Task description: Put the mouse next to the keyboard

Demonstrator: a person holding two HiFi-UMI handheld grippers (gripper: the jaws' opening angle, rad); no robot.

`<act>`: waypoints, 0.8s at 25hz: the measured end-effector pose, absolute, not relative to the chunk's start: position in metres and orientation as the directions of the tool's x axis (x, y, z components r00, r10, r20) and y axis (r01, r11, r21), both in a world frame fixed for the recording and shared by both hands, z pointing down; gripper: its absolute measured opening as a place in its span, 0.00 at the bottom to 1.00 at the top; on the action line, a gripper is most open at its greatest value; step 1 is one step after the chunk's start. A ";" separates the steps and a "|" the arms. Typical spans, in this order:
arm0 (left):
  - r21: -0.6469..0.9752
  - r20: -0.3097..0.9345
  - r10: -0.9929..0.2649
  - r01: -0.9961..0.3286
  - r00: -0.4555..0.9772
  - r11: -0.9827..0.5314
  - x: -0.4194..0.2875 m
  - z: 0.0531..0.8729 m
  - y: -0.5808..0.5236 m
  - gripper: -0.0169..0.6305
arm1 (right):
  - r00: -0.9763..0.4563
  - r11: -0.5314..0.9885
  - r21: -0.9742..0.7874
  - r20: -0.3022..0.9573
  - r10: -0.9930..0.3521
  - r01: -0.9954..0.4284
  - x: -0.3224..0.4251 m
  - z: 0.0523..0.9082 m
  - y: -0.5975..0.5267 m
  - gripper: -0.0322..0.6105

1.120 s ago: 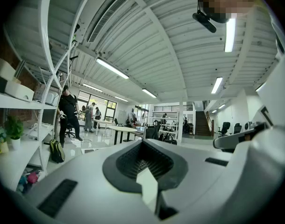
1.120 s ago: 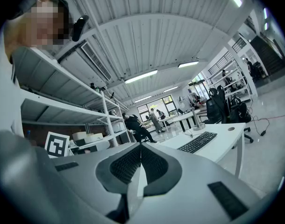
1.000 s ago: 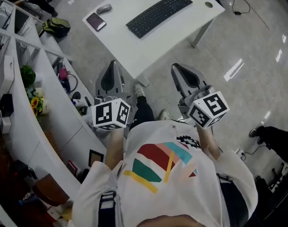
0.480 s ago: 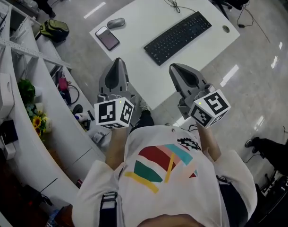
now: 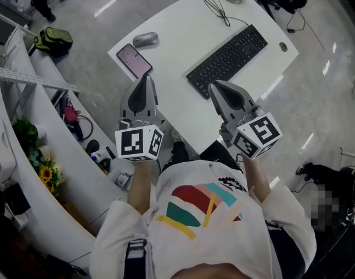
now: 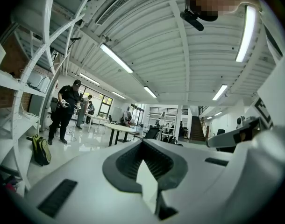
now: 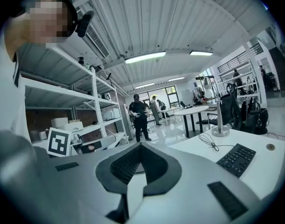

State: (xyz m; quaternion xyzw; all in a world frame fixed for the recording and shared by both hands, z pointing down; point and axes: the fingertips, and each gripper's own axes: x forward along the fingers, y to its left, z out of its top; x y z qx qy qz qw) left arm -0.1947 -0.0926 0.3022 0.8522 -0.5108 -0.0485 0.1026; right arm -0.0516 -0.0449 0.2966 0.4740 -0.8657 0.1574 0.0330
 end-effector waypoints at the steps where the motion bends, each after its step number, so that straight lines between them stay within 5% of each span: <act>1: 0.228 0.026 -0.878 -0.858 0.478 -0.460 -0.194 0.305 -0.099 0.09 | -0.545 0.499 -0.236 0.214 -0.810 -0.834 -0.052 0.299 -0.050 0.06; 12: 0.205 0.054 -0.888 -0.876 0.456 -0.437 -0.183 0.307 -0.121 0.09 | -0.594 0.576 -0.154 0.283 -0.753 -0.803 -0.052 0.318 -0.090 0.06; 20: 0.201 0.073 -0.913 -0.903 0.401 -0.380 -0.176 0.311 -0.136 0.09 | -0.748 0.800 0.073 0.314 -0.585 -0.595 -0.070 0.314 -0.126 0.06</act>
